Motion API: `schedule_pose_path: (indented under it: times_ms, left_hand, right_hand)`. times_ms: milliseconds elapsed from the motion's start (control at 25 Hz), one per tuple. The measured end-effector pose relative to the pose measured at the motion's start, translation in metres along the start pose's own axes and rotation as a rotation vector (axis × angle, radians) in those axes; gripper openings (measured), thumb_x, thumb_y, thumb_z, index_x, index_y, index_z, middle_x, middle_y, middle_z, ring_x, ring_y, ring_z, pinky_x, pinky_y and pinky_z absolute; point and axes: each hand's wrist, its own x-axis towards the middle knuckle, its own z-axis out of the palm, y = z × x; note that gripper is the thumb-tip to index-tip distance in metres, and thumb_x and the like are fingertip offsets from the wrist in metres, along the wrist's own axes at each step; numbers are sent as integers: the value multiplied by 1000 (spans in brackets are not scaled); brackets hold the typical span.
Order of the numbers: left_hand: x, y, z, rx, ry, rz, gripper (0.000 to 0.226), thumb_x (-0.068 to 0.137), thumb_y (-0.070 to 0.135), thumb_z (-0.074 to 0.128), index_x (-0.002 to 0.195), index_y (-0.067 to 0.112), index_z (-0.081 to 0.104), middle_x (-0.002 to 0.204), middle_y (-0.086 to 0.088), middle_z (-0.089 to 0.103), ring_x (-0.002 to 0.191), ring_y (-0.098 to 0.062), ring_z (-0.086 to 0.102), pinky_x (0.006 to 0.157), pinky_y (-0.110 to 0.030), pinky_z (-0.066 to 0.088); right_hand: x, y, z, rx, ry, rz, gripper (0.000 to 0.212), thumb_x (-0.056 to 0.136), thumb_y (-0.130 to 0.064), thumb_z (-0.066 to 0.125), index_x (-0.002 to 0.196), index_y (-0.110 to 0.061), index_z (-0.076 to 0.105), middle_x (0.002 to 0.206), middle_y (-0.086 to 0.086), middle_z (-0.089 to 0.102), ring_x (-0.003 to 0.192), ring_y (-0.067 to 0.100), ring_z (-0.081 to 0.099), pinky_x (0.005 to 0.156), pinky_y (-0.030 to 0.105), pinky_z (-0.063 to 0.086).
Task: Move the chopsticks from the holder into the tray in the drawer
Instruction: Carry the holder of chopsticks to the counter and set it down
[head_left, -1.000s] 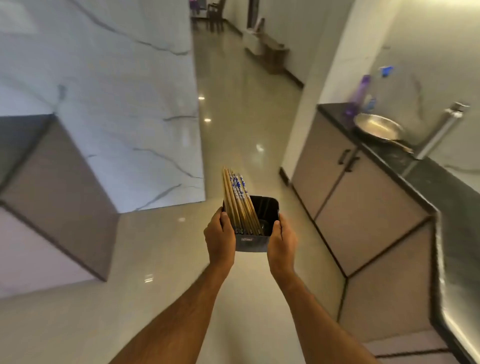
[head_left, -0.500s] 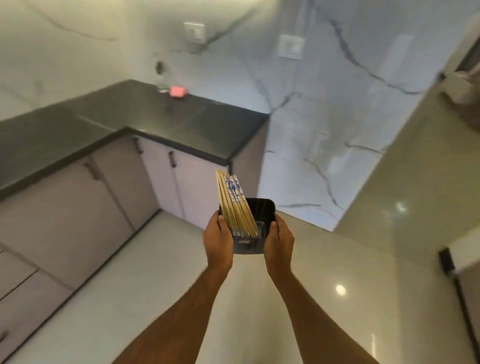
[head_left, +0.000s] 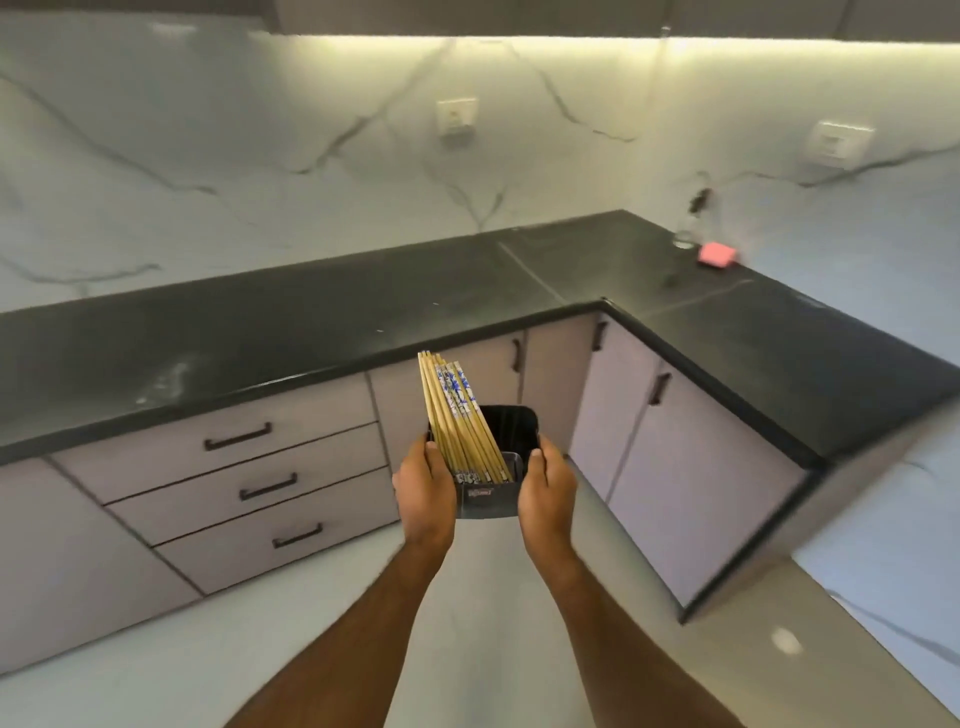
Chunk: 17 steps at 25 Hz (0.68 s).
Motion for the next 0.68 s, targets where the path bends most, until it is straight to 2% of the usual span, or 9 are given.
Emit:
schedule_pose_path:
  times_ms: [120, 240, 320, 360, 400, 480, 520, 600, 680]
  left_hand:
    - [63, -10, -55, 22, 129, -34, 31, 109, 20, 34, 99, 9, 61, 80, 1, 62, 67, -10, 59, 56, -19, 47]
    - [117, -24, -102, 42, 222, -67, 31, 108, 19, 34, 97, 10, 61, 80, 1, 62, 66, -8, 59, 53, -14, 47]
    - [144, -30, -128, 51, 268, -81, 31, 108, 20, 34, 98, 10, 62, 82, 0, 63, 69, -9, 61, 55, -13, 48]
    - [160, -34, -142, 44, 297, -92, 31, 108, 21, 34, 99, 10, 62, 84, 0, 65, 72, -10, 63, 58, -16, 50]
    - [173, -38, -156, 34, 323, -99, 31, 108, 22, 34, 99, 12, 62, 86, -1, 66, 75, -12, 65, 62, -20, 53]
    - [200, -46, -182, 28, 371, -107, 31, 108, 23, 34, 98, 13, 62, 86, 0, 67, 78, -12, 67, 65, -23, 56]
    - [212, -50, -195, 27, 390, -114, 32, 108, 23, 34, 97, 13, 63, 85, 0, 67, 77, -11, 67, 65, -22, 56]
    - [238, -60, -219, 22, 419, -127, 33, 108, 22, 35, 96, 11, 63, 85, 0, 67, 77, -11, 67, 64, -21, 55]
    - [263, -68, -239, 29, 431, -145, 34, 108, 21, 34, 95, 9, 63, 84, -1, 67, 76, -12, 67, 63, -22, 55]
  right_hand:
    - [11, -26, 89, 24, -146, -43, 34, 108, -17, 39, 128, -3, 62, 112, 8, 67, 110, 23, 65, 91, 29, 53]
    - [15, -44, 166, 34, -265, -84, 33, 108, -18, 38, 123, -6, 64, 105, 5, 69, 98, 18, 67, 83, 28, 57]
    - [15, -54, 207, 36, -317, -87, 35, 108, -22, 37, 127, -7, 62, 113, 9, 70, 104, 21, 67, 89, 37, 60]
    - [15, -61, 228, 34, -351, -94, 35, 108, -23, 37, 126, -7, 63, 112, 9, 70, 104, 22, 67, 88, 36, 60]
    - [14, -68, 247, 34, -384, -110, 34, 109, -21, 36, 122, -7, 64, 109, 8, 69, 101, 19, 67, 83, 27, 60]
    - [12, -85, 282, 27, -444, -141, 32, 109, -18, 36, 123, -8, 63, 108, 5, 68, 94, 9, 64, 75, 6, 49]
    - [11, -92, 299, 26, -471, -144, 33, 109, -17, 36, 128, -6, 61, 113, 5, 67, 98, 7, 62, 79, 4, 45]
    - [9, -101, 337, 23, -514, -144, 38, 109, -19, 36, 139, -5, 54, 128, 6, 64, 118, 15, 60, 97, 15, 44]
    - [11, -104, 373, 17, -544, -145, 41, 109, -21, 35, 144, -7, 51, 137, 7, 61, 128, 21, 56, 106, 29, 46]
